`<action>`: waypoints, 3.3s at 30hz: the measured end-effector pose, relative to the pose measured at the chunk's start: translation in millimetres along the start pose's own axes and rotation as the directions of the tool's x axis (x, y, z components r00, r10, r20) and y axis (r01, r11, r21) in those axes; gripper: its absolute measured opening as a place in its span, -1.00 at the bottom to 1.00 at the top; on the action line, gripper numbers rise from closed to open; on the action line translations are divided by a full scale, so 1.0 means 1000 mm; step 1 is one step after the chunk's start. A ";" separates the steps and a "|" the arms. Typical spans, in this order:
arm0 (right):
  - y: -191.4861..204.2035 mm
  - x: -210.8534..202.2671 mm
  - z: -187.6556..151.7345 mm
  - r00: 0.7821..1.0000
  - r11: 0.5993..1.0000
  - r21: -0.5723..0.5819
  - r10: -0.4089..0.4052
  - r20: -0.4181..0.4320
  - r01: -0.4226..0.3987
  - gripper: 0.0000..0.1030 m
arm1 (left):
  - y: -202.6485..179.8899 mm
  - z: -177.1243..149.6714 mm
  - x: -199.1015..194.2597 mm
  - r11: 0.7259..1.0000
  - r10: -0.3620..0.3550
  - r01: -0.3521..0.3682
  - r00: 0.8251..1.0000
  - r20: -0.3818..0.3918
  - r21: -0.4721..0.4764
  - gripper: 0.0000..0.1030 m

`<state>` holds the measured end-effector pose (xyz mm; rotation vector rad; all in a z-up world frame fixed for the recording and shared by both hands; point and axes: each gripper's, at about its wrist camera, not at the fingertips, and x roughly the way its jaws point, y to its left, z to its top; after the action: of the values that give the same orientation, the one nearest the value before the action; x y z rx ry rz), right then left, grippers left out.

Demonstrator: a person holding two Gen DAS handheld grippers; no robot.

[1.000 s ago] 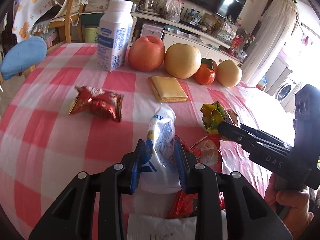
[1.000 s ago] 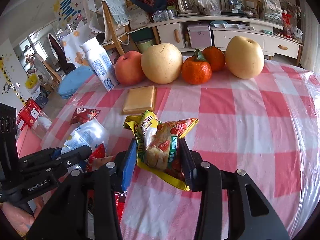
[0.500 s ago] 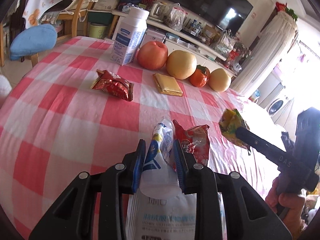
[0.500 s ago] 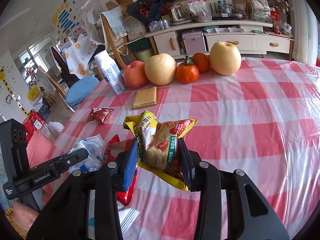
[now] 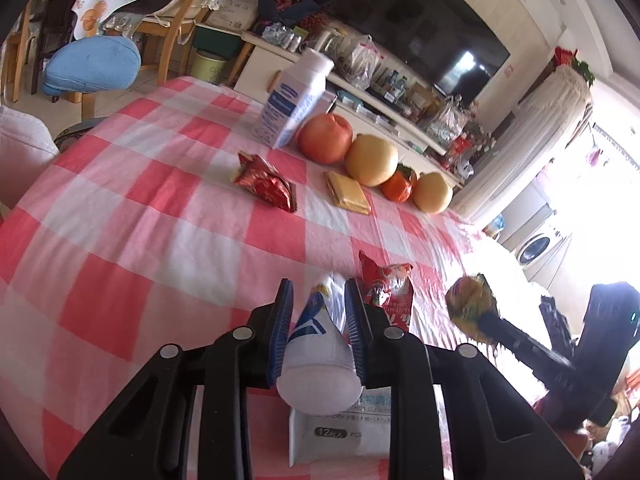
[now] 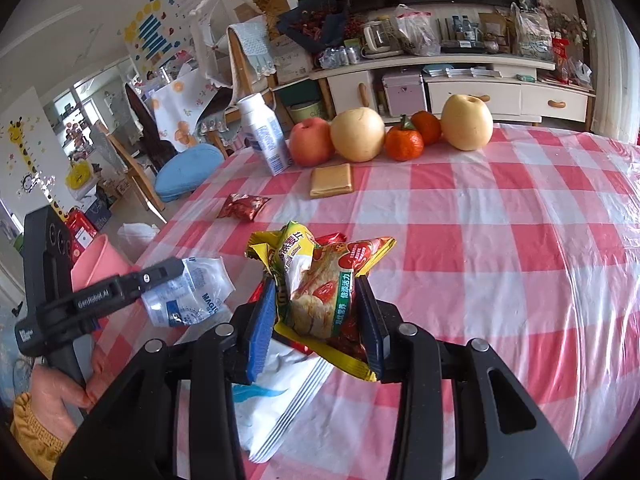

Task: Collect trash
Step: 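Lift the white bottle and the yellow snack bag off the table with both grippers, then drop the white bottle into the pink bucket with the left gripper while the right drops the snack bag, then move both open tools back toward the wipes packet and red packets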

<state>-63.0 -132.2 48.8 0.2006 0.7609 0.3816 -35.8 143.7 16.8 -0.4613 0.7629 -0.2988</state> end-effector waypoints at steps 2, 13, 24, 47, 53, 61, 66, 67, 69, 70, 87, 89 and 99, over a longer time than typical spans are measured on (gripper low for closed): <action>0.006 0.000 -0.005 1.000 1.000 -0.006 0.001 -0.008 -0.001 -0.21 | 0.006 0.001 -0.006 1.000 -0.008 0.008 1.000 0.011 -0.008 -0.56; 0.031 0.007 -0.025 0.999 0.998 -0.058 -0.033 -0.040 0.031 -0.21 | 0.018 -0.006 -0.001 0.970 0.080 -0.056 0.992 -0.094 0.237 0.09; 0.039 0.017 -0.033 0.996 0.995 -0.091 -0.058 -0.072 0.051 -0.21 | 0.012 -0.012 0.029 0.911 0.106 -0.012 0.973 -0.207 0.413 0.53; 0.063 0.020 -0.031 0.994 0.990 -0.113 -0.093 -0.057 0.087 -0.21 | 0.017 -0.001 0.013 0.940 0.104 -0.048 0.983 -0.149 0.339 0.23; 0.082 0.021 -0.024 0.997 0.989 -0.130 -0.071 -0.043 0.065 -0.21 | 0.029 0.015 -0.012 0.954 0.101 -0.075 0.992 -0.076 0.290 0.23; 0.128 0.032 -0.017 0.999 0.983 -0.181 -0.001 -0.048 -0.008 -0.20 | 0.062 0.039 -0.057 0.973 0.129 -0.135 0.991 0.045 0.186 0.23; 0.176 0.045 -0.010 0.996 0.966 -0.245 0.067 -0.063 -0.080 -0.20 | 0.095 0.055 -0.091 0.977 0.182 -0.193 0.976 0.120 0.094 0.23; 0.187 0.048 -0.009 0.994 0.961 -0.259 0.083 -0.067 -0.097 -0.20 | 0.105 0.059 -0.100 0.974 0.205 -0.216 0.969 0.138 0.065 0.23; 0.210 0.054 -0.004 0.990 0.948 -0.291 0.116 -0.074 -0.133 -0.20 | 0.125 0.065 -0.115 0.969 0.241 -0.246 0.956 0.165 0.009 0.23; 0.222 0.057 -0.003 0.988 0.940 -0.308 0.131 -0.078 -0.148 -0.20 | 0.136 0.067 -0.124 0.965 0.260 -0.260 0.949 0.177 -0.023 0.23; 0.400 0.128 0.003 0.937 0.786 -0.509 0.297 -0.184 -0.349 0.09 | 0.261 0.061 -0.221 0.806 0.531 -0.383 0.805 0.263 -0.452 0.48; 0.398 0.132 0.002 0.940 0.799 -0.495 0.293 -0.174 -0.341 0.33 | 0.264 0.060 -0.225 0.795 0.543 -0.385 0.796 0.268 -0.470 0.58; 0.329 0.113 -0.006 0.972 0.897 -0.377 0.207 -0.108 -0.233 0.70 | 0.255 0.067 -0.211 0.788 0.571 -0.429 0.777 0.265 -0.442 0.76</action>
<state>-79.2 214.2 76.2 -0.1017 0.7132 0.7498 -108.8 471.0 55.8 -0.6142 0.5211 0.4520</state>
